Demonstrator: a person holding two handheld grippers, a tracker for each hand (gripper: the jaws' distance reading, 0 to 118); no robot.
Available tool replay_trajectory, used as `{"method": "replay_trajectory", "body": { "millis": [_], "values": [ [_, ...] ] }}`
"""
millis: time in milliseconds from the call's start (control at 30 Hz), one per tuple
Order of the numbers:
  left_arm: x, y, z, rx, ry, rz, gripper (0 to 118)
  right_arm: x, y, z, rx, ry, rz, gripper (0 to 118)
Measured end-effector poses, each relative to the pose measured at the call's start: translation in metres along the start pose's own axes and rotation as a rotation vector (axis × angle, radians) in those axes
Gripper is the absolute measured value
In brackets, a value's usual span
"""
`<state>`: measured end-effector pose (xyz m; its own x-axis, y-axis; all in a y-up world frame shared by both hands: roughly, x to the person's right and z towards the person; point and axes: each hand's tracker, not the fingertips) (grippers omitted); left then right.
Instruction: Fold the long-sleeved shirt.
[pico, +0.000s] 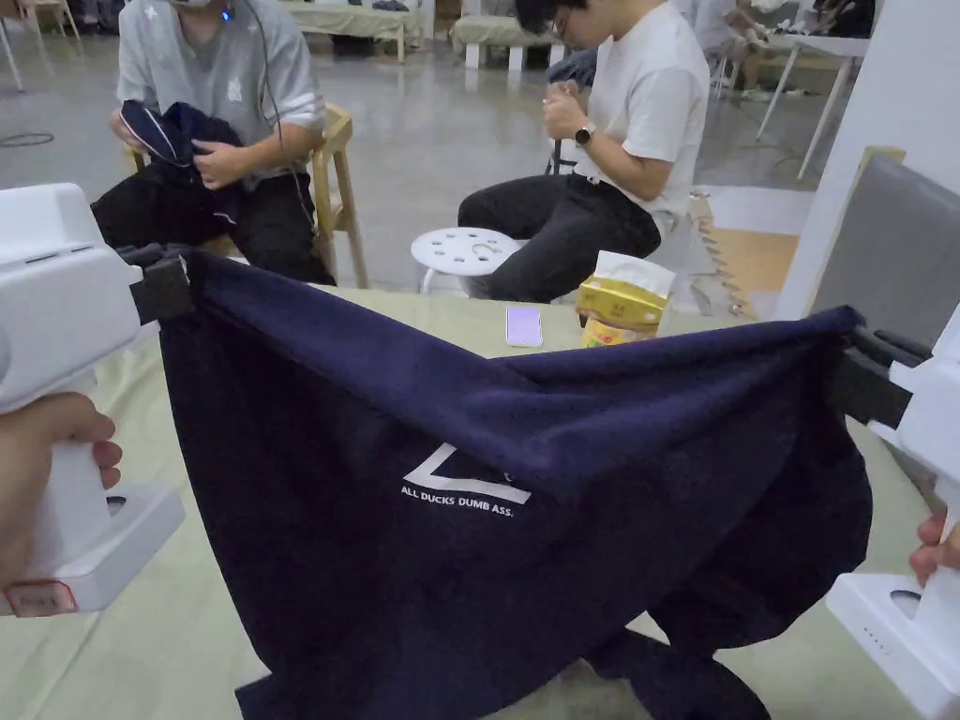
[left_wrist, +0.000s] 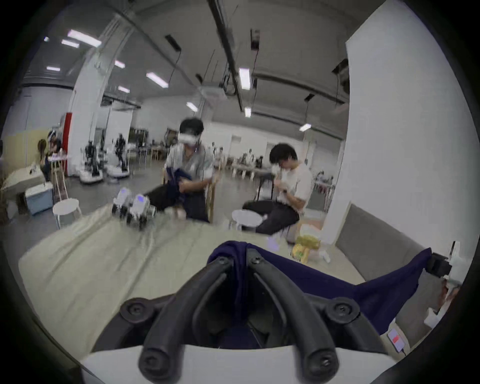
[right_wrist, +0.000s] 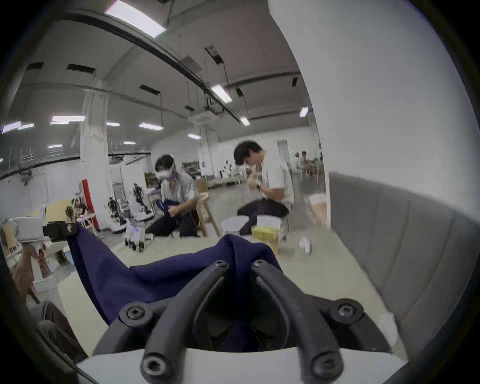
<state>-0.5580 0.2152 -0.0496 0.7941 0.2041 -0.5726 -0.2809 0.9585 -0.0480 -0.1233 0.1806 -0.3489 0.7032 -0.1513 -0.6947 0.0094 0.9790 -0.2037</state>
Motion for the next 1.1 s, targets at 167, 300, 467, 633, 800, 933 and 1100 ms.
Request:
{"method": "replay_trajectory", "body": {
  "millis": [167,300,467,633,800,933,1100],
  "values": [
    [0.025,0.08,0.013,0.143,0.004,-0.053,11,-0.025,0.105,0.005,0.103,0.027,0.063,6],
    [0.041,0.132,0.008,0.209,0.023,-0.07,11,-0.043,0.175,-0.001,0.16,-0.003,0.124,6],
    [0.052,0.198,-0.022,0.262,0.062,-0.115,11,-0.06,0.25,-0.029,0.209,-0.04,0.217,6],
    [0.057,0.254,-0.062,0.295,0.127,-0.118,11,-0.07,0.304,-0.077,0.229,-0.068,0.225,6],
    [0.059,0.291,-0.1,0.335,0.201,-0.146,11,-0.078,0.341,-0.122,0.25,-0.12,0.28,6],
    [0.059,0.314,-0.131,0.339,0.227,-0.111,11,-0.082,0.361,-0.156,0.298,-0.172,0.283,6],
    [0.06,0.314,-0.161,0.345,0.231,-0.09,11,-0.074,0.354,-0.191,0.326,-0.189,0.255,6]
  ]
}}
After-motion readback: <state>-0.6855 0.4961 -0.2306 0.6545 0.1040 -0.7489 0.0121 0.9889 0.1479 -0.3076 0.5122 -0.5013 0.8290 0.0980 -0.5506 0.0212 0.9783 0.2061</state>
